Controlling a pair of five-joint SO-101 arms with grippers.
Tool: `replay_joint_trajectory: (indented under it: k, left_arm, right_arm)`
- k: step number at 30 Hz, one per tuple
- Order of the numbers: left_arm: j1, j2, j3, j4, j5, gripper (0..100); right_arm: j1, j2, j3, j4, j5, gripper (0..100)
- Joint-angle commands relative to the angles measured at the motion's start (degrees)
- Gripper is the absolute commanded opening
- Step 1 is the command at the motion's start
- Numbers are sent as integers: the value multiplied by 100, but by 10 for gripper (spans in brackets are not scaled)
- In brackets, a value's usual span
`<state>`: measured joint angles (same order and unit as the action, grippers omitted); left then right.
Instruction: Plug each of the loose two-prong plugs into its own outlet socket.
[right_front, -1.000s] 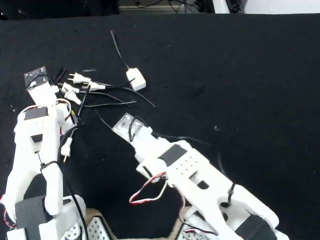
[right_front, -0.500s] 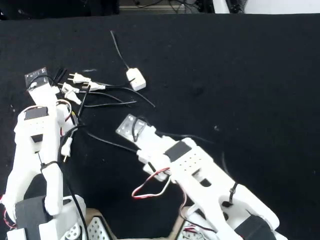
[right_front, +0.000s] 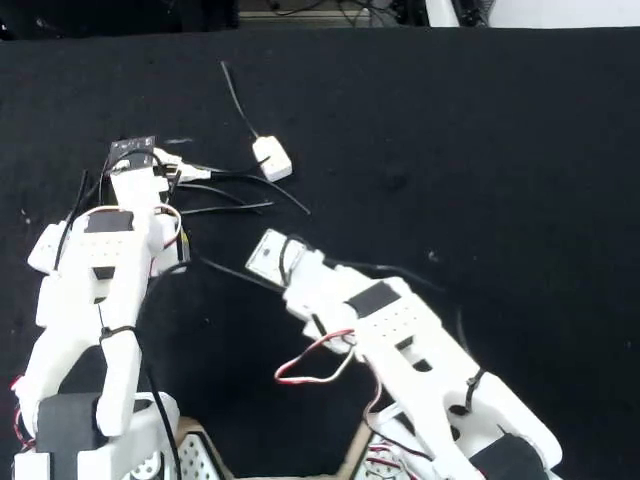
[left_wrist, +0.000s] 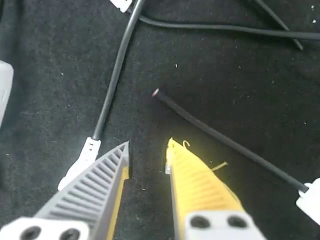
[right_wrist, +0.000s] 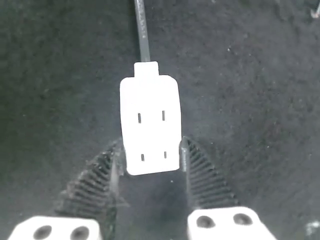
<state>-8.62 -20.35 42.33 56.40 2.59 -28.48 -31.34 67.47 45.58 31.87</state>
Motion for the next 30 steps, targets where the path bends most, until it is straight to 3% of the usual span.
replay_joint_trajectory:
  k: [1,5,8,14,19,25,30]
  left_arm:
    - [321,-158,-119,-9,-44,130]
    - [505,-158,-127,-308,334,130]
    - [523,-149,-154,-651,659,130]
    - [620,-44,-145,-1257,1160,131]
    - [708,1125,-629,-1732,1152,131]
    - [637,2822,-2105,-369,1152,131]
    - [110,3182,-2686,571,1011,131]
  right_arm:
    - [167,-145,-268,-97,-369,165]
    - [167,-145,-277,-88,-536,306]
    - [185,-154,-391,26,-563,279]
    - [193,-154,-1121,958,-1327,230]
    - [176,-154,-1121,976,-1380,230]
    - [176,-154,-1051,949,-1345,230]
    - [193,-154,-963,774,-1336,227]
